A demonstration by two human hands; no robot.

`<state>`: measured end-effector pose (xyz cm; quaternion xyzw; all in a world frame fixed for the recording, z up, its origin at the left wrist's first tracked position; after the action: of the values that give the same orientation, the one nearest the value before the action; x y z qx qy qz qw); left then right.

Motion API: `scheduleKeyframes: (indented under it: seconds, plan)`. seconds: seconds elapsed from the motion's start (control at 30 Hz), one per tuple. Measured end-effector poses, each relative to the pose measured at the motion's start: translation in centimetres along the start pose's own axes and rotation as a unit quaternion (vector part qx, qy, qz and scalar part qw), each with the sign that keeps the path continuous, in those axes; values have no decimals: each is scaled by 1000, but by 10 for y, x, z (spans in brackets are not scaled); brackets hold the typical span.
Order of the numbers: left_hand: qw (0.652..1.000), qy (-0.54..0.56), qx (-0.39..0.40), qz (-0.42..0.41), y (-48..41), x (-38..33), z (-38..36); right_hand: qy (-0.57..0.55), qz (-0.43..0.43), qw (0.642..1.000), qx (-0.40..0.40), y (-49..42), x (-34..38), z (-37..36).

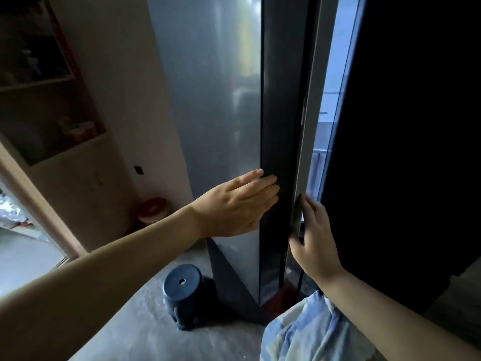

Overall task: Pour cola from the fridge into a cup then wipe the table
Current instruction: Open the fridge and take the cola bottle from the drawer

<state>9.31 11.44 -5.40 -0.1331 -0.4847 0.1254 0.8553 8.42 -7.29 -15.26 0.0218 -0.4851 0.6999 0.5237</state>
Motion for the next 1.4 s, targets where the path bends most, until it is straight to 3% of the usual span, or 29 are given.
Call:
scheduleKeyframes:
  seconds: [0.13, 0.3, 0.43, 0.57, 0.63, 0.73, 0.9, 1.0, 1.23, 1.3, 1.4]
  plan:
    - [998, -25, 57, 8, 15, -20, 8, -1, 17, 999, 27, 13, 6, -5]
    - [992, -16, 99, 76, 24, -58, 9, -38, 71, 995, 59, 21, 14, -4]
    - [982, 8, 136, 128, 40, -77, 10, -54, 53, 991, 109, 22, 9, -14]
    - [977, 4, 146, 155, 64, -84, 14, -32, 87, 954, 287, 31, 10, -45]
    - [973, 6, 155, 168, 76, -89, 18, -47, 126, 933, 333, 42, 17, -59]
    - [969, 13, 172, 179, 94, -98, 23, -60, 121, 923, 362, 54, 27, -76]
    - [959, 33, 181, 215, 123, -109, 29, -4, 207, 900, 384, 54, 43, -105]
    - [946, 41, 192, 259, 143, -112, 36, 25, 205, 889, 409, 48, 42, -124]
    - [876, 132, 249, 391, 175, -142, 42, 120, 197, 858, 458, 52, 49, -155]
    - [838, 172, 265, 444, 176, -152, 34, 96, 203, 856, 466, 55, 57, -164]
    - [753, 232, 320, 527, 179, -160, 15, 48, 204, 851, 481, 49, 66, -172]
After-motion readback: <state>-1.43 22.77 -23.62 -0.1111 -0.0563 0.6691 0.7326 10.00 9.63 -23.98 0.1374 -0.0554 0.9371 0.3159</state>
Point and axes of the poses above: each hand's wrist, its own y-axis away from the middle knuckle, its own z-axis out of the back of the hand, x = y × z, the point moved 2 cm from there along -y, towards the middle knuckle, and after that the axes turned 4 degrees about -z, right-handed, at the moved point
